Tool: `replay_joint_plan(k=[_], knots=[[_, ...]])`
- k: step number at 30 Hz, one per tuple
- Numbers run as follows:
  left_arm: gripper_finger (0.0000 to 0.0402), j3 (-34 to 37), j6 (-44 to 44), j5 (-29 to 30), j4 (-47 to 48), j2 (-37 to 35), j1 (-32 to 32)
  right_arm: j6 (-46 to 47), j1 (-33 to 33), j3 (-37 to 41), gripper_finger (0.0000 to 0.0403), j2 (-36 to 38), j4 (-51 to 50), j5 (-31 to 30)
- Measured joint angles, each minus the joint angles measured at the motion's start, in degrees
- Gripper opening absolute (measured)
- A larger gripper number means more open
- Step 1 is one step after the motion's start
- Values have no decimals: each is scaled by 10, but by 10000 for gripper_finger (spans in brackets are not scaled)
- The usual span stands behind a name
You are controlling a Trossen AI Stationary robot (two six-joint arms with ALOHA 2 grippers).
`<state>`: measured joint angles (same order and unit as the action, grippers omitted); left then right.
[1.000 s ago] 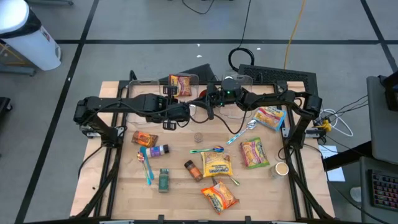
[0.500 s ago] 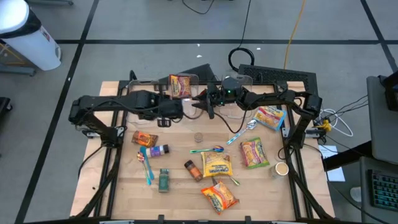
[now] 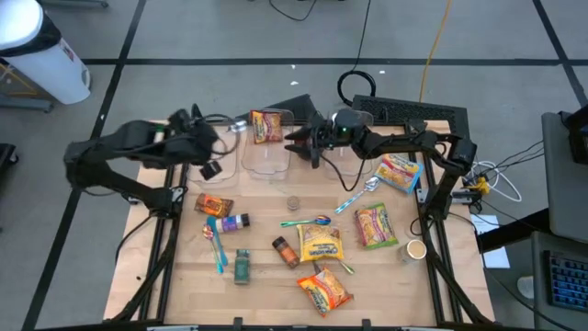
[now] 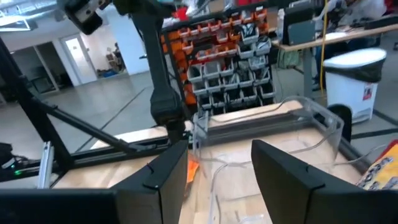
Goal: Pick & Place Food Item
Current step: Put the white spoon into the left transparent bin
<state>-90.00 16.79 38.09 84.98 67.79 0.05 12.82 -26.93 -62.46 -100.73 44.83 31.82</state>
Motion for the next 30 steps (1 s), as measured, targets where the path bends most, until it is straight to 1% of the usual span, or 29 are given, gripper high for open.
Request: replay_joint_plan(k=[4, 10, 17, 20, 23, 26, 30], knots=[[22, 65, 104, 37, -2, -57, -20, 0, -9, 0, 170, 0, 21, 0], [22, 203, 265, 75, -38, -129, -31, 0, -12, 0, 165, 0, 60, -2], [22, 354, 413, 119, -79, -176, -31, 0, -11, 0, 165, 0, 99, -2], [26, 401, 452, 147, -116, -189, -31, -1, -11, 0, 165, 0, 119, -2], [27, 435, 465, 174, -149, -195, -25, -4, -11, 0, 165, 0, 137, -2], [20, 452, 469, 180, -164, -195, -2, -4, -11, 0, 165, 0, 144, -2], [19, 456, 474, 181, -170, -192, 40, -4, -11, 0, 165, 0, 146, -3]])
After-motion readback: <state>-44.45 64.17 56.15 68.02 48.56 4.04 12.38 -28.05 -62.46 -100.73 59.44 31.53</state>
